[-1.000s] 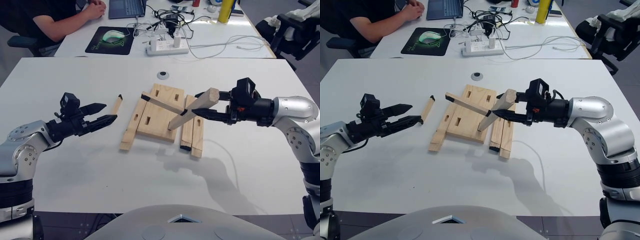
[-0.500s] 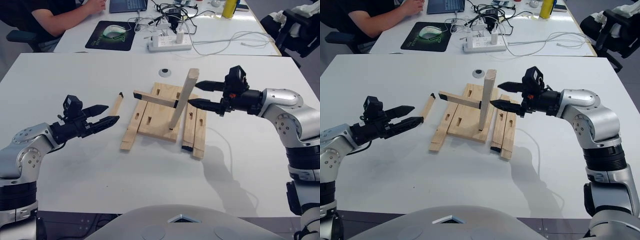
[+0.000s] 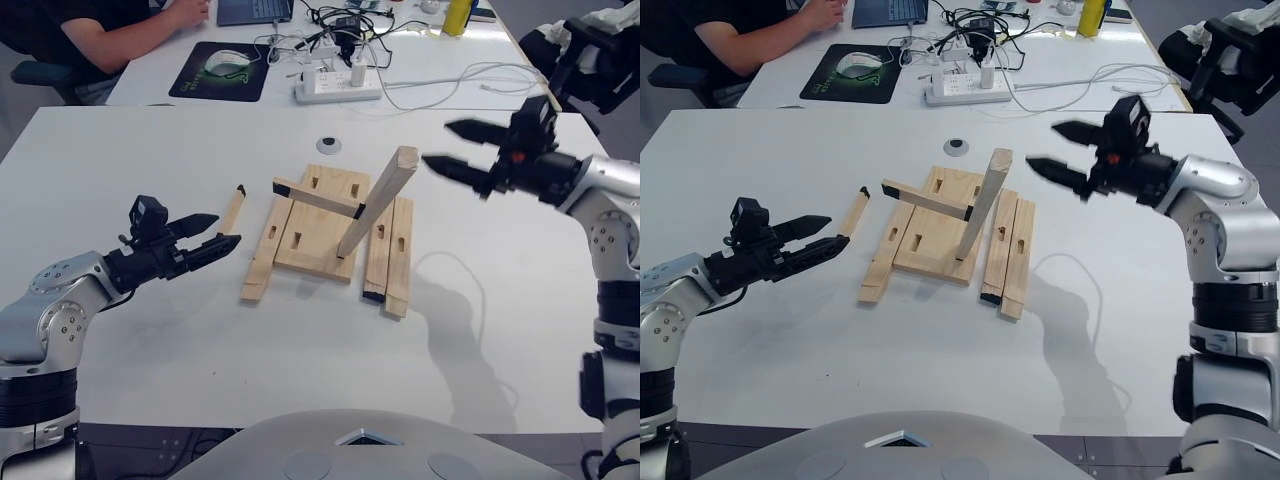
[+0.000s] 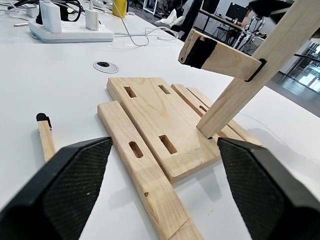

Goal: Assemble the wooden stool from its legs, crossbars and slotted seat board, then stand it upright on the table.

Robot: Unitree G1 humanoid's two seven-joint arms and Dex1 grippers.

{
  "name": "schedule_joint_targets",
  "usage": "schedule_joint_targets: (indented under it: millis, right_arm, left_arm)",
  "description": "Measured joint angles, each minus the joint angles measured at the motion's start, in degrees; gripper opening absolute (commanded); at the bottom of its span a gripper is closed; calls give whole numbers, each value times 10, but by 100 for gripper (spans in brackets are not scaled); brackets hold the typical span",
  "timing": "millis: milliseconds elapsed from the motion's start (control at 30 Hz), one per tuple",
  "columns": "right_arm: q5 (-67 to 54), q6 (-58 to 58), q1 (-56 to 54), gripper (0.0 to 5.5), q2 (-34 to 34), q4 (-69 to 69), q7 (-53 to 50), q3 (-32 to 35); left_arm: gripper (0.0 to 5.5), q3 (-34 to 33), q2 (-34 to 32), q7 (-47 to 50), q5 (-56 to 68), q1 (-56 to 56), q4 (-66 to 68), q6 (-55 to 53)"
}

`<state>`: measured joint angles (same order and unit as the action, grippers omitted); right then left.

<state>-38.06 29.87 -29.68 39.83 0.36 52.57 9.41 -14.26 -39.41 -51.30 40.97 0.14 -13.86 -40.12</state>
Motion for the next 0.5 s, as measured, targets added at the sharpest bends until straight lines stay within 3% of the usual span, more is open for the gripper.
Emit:
schedule_joint_targets:
  millis: [167, 500]
  right_arm:
    - [-127, 75, -30, 237, -60, -50, -71, 59]
    - [-260, 153, -17, 100, -134, -162, -184, 60]
  left_arm:
    - [391, 7, 0, 0, -1, -7, 8, 2]
    - [391, 21, 2, -1, -6, -36, 30, 9]
